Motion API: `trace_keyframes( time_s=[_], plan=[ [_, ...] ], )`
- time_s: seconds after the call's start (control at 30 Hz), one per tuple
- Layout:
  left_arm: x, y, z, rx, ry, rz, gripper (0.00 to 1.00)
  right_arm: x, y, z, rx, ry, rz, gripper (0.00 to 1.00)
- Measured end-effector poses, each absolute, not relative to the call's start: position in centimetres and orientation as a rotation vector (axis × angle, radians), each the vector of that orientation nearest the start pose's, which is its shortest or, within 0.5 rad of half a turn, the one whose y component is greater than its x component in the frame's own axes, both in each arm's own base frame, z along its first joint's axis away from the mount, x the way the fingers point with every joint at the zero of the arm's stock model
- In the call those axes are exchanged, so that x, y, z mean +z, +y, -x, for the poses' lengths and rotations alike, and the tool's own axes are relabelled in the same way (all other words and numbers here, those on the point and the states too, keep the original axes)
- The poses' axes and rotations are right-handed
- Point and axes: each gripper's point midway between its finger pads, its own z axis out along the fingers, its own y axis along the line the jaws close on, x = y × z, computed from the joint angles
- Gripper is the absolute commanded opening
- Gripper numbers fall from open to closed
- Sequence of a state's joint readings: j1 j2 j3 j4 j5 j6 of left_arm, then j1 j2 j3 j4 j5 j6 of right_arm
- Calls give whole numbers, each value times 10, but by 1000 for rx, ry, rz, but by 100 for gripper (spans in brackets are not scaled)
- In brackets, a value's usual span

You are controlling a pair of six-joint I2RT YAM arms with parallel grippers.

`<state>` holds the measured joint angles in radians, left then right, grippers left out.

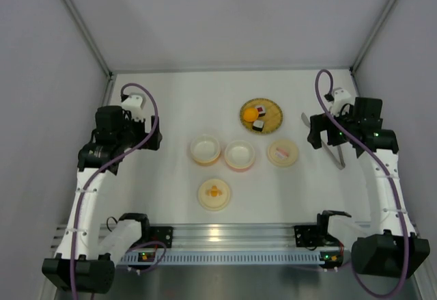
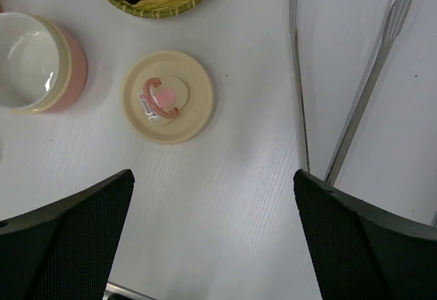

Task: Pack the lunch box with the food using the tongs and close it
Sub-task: Pick up the clamp at the center of the board.

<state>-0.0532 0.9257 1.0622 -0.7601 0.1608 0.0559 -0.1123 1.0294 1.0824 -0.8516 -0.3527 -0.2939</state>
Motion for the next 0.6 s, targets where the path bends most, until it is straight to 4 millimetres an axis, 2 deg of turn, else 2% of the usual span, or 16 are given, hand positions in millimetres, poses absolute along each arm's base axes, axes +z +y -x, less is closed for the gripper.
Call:
trace_keyframes(
  time_s=[0.2, 0.37, 0.47, 0.6],
  plan=[
    [225, -42, -276, -182, 2233, -234, 98, 201, 17, -273, 216, 2327, 370, 99],
    [224, -48, -275, -217, 2235, -269, 98, 184, 6, -277, 168, 2406, 362, 99],
    [222, -50, -276, -234, 2238, -290, 98, 174, -7, -281, 119, 2467, 350, 99],
    [218, -53, -278, -253, 2251, -311, 98, 160, -40, -282, 48, 2568, 281, 99]
  ],
)
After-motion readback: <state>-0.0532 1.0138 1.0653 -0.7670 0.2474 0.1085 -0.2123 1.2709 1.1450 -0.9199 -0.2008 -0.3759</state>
